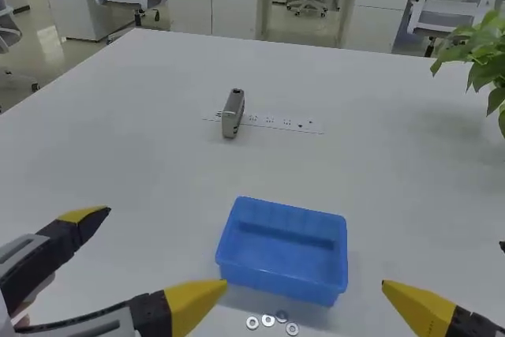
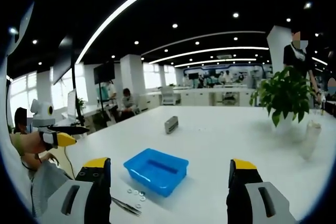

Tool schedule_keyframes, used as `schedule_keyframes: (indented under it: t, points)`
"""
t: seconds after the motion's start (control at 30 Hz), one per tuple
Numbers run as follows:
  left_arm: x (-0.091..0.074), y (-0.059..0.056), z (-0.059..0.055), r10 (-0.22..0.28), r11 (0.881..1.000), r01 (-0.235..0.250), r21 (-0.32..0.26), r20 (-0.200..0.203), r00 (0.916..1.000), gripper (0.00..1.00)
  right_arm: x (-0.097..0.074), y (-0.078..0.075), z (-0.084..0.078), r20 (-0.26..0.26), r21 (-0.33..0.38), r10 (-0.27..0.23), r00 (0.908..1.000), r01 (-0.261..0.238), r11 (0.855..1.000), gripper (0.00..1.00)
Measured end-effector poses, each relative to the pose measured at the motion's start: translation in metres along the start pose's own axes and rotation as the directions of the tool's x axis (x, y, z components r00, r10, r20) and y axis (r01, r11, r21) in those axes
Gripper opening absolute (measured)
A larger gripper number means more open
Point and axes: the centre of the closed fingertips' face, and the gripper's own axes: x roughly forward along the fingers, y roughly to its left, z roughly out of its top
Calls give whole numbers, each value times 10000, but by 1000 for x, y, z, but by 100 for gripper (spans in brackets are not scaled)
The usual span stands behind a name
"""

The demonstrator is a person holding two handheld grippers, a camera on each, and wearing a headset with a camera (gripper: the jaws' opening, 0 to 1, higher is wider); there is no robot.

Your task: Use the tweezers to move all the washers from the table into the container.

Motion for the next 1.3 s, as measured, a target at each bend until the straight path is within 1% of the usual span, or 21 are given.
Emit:
schedule_keyframes:
  t: [0.17, 0.33, 0.9, 1.1, 1.3]
  points:
    - [-1, 1, 0, 45, 10000, -45, 43, -2, 10000, 97, 0, -1, 0, -9, -44, 2, 10000, -2, 10000, 92]
    - [-2, 1, 0, 66, 9999, -66, 89, -17, 10000, 97, 1, 4, 3, 19, -48, 19, 10000, -19, 10000, 92]
    - [0, -3, 0, -83, 9998, 85, 200, -147, 9999, 97, 0, 5, 1, -118, -180, -41, 9999, 39, 9998, 92]
    - [0, -2, -1, -77, 9997, 81, 210, -184, 9998, 96, 1, 7, 3, -110, -254, -8, 9999, 5, 9997, 92]
    - [1, -1, -1, -64, 9998, 68, 193, -189, 9998, 96, 3, 7, 3, -256, -306, 12, 9997, -20, 9995, 93]
